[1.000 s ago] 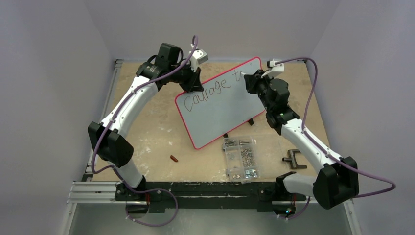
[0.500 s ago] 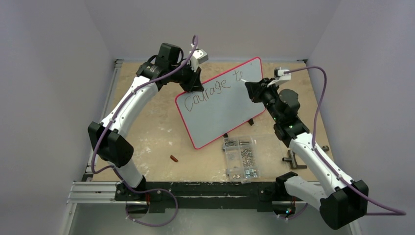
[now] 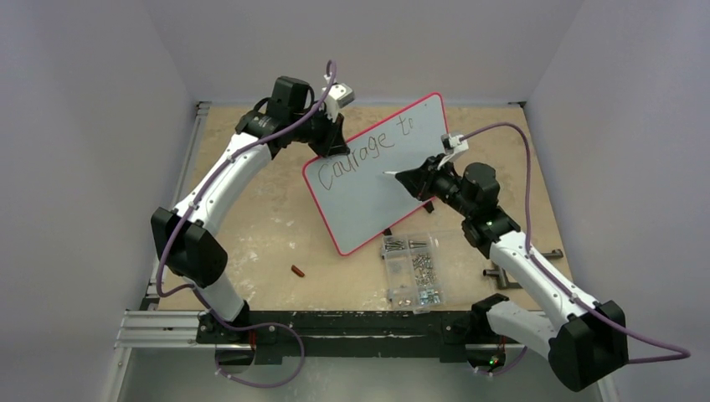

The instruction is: Write a sentence on the whiteboard

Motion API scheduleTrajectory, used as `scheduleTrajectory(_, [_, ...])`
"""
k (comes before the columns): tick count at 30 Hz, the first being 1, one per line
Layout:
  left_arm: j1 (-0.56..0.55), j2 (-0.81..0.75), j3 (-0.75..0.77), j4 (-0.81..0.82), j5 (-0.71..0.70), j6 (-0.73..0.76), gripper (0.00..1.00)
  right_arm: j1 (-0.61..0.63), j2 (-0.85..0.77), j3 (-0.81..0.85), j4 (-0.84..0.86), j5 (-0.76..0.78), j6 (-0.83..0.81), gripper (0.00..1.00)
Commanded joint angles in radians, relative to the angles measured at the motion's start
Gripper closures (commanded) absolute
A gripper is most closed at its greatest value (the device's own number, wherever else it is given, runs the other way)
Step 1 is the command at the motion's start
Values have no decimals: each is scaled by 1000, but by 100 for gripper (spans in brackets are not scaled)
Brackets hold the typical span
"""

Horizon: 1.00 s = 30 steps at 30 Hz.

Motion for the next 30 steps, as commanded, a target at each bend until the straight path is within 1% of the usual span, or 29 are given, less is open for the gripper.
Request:
scheduleTrajectory(1, [-12,10,-54,-18,-145,28,100,61,-3,-16,38,-93,-15,100])
scheduleTrajectory(4, [-9,16,-58,-11,-138,27,100,121,2,-22,47,-69,-47,100])
scheduleTrajectory(7, [-8,23,-60,-10,-139,28,100,155,11,-40,90,-72,-53,100])
scheduleTrajectory(11, [-1,33,-54,-11,-147,27,100,179,37,-74,180,-93,-36,100])
scheduleTrajectory(17, [19,39,-42,-20,-138,18,100,224,75,-98,271,-100,-34,100])
scheduleTrajectory(30, [26,34,-46,-26,-139,2,100,280,185,-74,394,-40,-31,100])
